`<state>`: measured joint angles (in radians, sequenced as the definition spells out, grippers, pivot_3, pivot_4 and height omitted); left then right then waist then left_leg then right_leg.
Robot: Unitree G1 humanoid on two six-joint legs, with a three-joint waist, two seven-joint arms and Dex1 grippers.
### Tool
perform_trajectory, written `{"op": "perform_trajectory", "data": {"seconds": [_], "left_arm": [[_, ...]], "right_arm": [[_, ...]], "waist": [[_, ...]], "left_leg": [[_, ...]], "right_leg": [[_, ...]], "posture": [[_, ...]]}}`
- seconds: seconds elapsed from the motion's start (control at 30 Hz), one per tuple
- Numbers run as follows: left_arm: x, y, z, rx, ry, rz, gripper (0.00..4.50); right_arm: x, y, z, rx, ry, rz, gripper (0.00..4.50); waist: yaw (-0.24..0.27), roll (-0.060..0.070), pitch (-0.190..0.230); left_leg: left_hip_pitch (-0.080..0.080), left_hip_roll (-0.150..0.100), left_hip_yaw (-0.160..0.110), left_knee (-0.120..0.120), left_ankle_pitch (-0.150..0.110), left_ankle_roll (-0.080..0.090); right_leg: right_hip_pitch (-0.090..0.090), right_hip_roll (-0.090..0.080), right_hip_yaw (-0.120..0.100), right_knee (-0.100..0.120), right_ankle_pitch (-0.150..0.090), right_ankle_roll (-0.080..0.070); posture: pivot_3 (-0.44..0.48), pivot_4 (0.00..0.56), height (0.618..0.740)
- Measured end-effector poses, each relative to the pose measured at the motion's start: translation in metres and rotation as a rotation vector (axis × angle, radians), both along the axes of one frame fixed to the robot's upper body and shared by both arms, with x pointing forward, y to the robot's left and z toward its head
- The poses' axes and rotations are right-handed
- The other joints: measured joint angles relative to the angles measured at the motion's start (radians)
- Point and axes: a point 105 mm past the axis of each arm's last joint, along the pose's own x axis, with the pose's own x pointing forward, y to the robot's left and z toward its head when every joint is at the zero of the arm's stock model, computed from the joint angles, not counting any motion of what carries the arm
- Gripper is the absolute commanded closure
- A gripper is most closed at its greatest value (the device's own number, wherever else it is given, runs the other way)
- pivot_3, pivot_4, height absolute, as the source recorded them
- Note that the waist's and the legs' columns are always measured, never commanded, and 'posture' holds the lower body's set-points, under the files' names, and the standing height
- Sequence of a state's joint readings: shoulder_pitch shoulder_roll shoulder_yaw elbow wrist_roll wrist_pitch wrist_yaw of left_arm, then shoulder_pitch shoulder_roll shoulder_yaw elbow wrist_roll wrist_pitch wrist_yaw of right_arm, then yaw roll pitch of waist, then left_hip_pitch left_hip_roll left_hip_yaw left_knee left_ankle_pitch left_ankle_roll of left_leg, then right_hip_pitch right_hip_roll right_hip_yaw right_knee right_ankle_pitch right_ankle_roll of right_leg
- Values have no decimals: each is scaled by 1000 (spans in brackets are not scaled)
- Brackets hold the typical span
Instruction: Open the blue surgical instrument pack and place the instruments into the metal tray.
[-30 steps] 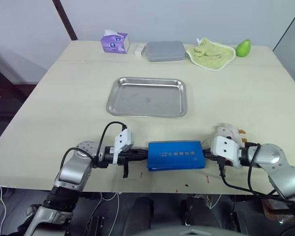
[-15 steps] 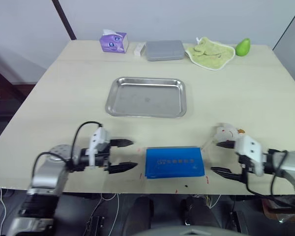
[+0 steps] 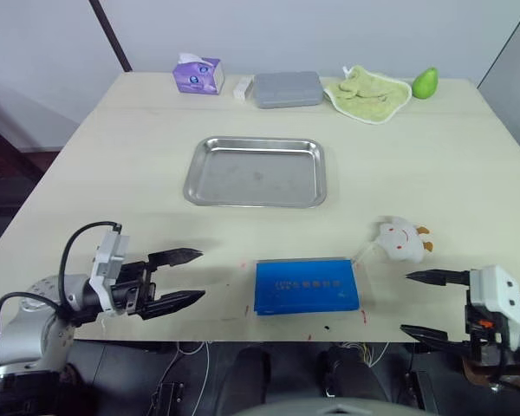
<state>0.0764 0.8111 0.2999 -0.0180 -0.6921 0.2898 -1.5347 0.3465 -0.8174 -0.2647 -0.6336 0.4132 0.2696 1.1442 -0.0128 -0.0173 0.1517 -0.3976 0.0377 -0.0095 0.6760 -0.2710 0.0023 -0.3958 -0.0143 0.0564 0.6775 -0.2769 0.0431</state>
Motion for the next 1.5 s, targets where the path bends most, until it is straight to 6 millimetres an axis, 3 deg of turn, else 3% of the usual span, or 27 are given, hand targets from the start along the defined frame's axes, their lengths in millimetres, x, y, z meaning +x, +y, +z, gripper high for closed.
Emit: {"op": "perform_trajectory", "data": {"seconds": [0.17,0.27,0.37,0.57,0.93,1.03,1.17,1.2,1.27,1.5], "left_arm": [[-1,-9,3,7,3,-58,24],[-2,-15,3,10,-3,-88,24],[-4,-21,2,11,-1,-116,0],[-6,-26,2,14,-6,-143,0],[-7,-30,1,13,1,-160,0],[-7,-31,2,15,-5,-166,0],[-7,-32,2,15,-8,-172,0],[-6,-32,3,15,-9,-172,0],[-6,-32,3,15,-9,-172,0],[-6,-33,3,13,-13,-173,0]], "right_arm": [[10,30,-15,-37,-88,78,0],[15,37,-20,-65,-124,109,0],[20,42,-24,-88,-149,140,875],[19,52,-34,-120,-186,184,875],[29,53,-42,-164,-259,183,875],[30,52,-44,-165,-259,179,1680],[31,57,-44,-150,-279,193,3500],[31,57,-43,-148,-286,196,4157],[31,58,-43,-148,-295,200,4453],[34,59,-45,-146,-300,201,4453]], "waist": [[2,1,1],[2,0,1],[0,0,1],[1,0,1],[1,0,1],[1,0,1],[0,0,1],[0,0,1],[0,0,1],[0,0,1]], "left_leg": [[0,0,1,0,0,0],[0,0,1,0,0,0],[0,0,1,-1,0,0],[0,0,1,-1,0,0],[0,-1,1,-1,0,0],[0,-1,1,-1,0,0],[0,-1,1,-1,0,0],[0,-1,1,-1,0,0],[0,-1,1,-1,0,0],[0,-1,1,-1,0,0]], "right_leg": [[0,-1,0,0,0,0],[0,-1,0,0,0,0],[-1,0,0,0,0,0],[-1,0,0,0,0,0],[-1,0,0,0,0,-1],[-1,0,0,0,0,-1],[-1,0,0,0,0,-1],[-1,0,0,0,0,-1],[-1,0,0,0,0,-1],[-1,0,0,0,0,-1]], "posture": [[0,150,740],[0,150,740],[0,150,740],[0,150,740],[0,150,740],[0,150,740],[0,150,740],[0,150,740],[0,150,740],[0,150,740]]}}
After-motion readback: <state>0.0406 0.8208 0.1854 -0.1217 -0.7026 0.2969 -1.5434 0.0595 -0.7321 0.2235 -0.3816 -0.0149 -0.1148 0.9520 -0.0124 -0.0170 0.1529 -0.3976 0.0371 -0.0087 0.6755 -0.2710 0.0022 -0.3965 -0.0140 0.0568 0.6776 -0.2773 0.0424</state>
